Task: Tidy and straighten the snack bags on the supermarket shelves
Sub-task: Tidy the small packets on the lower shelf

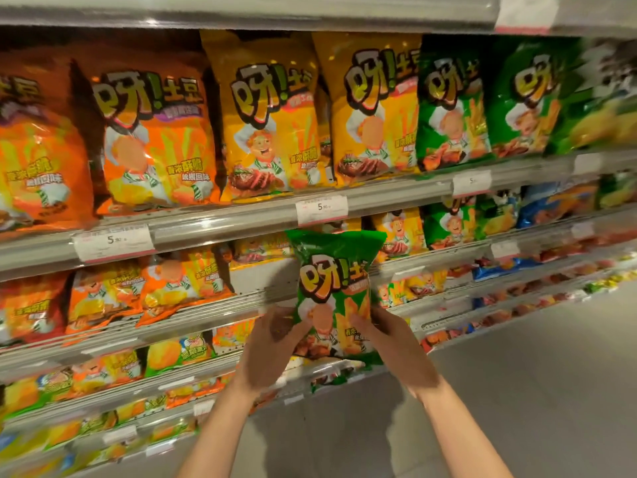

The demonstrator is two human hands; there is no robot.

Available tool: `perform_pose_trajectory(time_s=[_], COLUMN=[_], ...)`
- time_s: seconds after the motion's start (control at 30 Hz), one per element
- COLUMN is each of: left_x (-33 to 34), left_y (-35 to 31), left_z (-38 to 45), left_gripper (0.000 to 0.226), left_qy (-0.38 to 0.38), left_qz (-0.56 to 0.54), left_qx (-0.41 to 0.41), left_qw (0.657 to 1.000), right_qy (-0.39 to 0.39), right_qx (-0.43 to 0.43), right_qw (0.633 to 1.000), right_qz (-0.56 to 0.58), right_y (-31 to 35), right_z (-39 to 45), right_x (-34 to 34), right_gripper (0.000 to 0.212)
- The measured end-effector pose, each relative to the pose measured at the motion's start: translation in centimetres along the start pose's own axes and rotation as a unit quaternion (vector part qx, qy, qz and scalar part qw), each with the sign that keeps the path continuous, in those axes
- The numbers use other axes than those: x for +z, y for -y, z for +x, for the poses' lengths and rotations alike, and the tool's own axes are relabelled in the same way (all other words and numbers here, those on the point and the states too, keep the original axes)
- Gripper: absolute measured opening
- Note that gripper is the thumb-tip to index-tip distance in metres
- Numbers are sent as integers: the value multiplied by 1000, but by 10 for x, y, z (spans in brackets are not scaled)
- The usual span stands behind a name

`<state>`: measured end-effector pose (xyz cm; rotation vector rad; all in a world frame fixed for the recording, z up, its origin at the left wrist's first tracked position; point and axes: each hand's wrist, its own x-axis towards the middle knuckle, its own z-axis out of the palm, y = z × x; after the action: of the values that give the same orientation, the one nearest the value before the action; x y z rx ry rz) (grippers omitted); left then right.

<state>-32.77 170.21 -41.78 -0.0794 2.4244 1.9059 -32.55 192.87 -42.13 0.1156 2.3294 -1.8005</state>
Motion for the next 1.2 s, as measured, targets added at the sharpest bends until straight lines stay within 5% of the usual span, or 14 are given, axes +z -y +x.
perform_pose_trajectory(time_s=[0.2,0.53,0.77,1.2], left_x=[79,201,221,239], left_y=[-21,-66,-97,-107], left_z=[-7,-4,21,60], left_gripper=[8,36,26,44], left_qy=[-22,-43,-10,7], left_qz=[50,37,5,11], left_qx=[-12,-27,-5,16], left_qw=[998,998,1000,1000], right_qy=[0,27,0,11], right_qx=[7,-6,-28,-57], right_qw=[1000,999,998,997], right_qz=[8,28,53,41], right_y=[-15,-27,-6,-1], right_z=[-9,-6,6,36], right_x=[-80,-222,-247,-278], right_gripper=[43,22,29,23])
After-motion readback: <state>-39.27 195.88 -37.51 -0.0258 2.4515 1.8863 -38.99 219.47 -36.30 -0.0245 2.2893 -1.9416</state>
